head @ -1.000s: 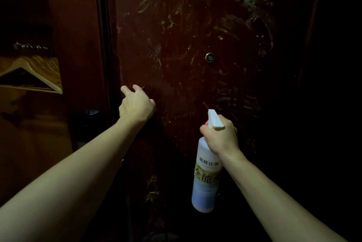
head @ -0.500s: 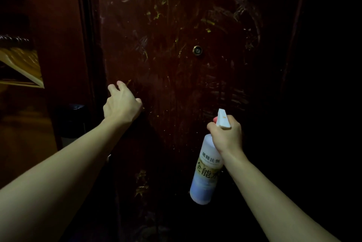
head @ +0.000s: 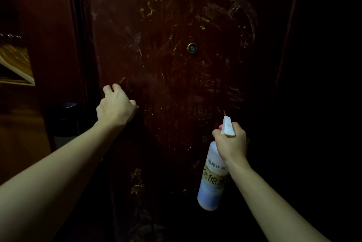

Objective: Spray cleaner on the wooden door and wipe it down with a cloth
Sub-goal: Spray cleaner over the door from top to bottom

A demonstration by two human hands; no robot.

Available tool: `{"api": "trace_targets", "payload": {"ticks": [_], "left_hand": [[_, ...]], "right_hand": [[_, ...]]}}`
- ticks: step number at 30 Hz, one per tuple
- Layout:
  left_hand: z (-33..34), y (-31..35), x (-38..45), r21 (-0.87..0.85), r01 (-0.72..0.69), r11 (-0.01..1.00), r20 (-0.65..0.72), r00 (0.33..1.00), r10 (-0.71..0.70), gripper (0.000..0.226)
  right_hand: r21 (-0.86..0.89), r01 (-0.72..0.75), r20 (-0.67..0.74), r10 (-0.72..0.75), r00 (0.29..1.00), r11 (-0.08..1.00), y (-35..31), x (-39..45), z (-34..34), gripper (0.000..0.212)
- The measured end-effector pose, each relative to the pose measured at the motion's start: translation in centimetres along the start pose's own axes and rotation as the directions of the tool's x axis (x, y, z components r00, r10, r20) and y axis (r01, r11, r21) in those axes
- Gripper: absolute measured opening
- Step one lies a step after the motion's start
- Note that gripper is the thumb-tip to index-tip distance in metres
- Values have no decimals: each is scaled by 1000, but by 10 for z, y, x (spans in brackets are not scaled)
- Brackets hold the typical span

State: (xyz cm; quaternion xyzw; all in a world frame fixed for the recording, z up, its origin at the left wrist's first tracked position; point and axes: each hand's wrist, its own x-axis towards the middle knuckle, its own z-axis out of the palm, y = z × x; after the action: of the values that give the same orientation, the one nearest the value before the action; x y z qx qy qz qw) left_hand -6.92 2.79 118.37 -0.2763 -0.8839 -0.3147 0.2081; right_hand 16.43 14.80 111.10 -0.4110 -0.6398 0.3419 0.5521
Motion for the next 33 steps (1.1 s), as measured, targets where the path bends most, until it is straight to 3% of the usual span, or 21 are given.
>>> {"api": "trace_targets", "payload": {"ticks": [11, 16, 22, 33], "left_hand": [[-6, -13, -4, -18, -45, 999, -46, 998, 44, 62], [1, -19, -9, -17, -13, 1000, -30, 999, 12, 65], [7, -29, -15, 3, 0, 1000, 19, 1000, 0, 67], [-2, -50, -17, -9, -79, 997, 33, 996, 79, 69]], "right_hand": [[-5, 13, 176, -12, 984, 1000, 9, -34, 36, 10], [-53, 62, 227, -48, 973, 997, 5, -50, 51, 8], [6, 72, 305, -70, 950, 997, 3, -64, 70, 8], [-10, 91, 395, -80, 915, 996, -3, -92, 100, 11]]}}
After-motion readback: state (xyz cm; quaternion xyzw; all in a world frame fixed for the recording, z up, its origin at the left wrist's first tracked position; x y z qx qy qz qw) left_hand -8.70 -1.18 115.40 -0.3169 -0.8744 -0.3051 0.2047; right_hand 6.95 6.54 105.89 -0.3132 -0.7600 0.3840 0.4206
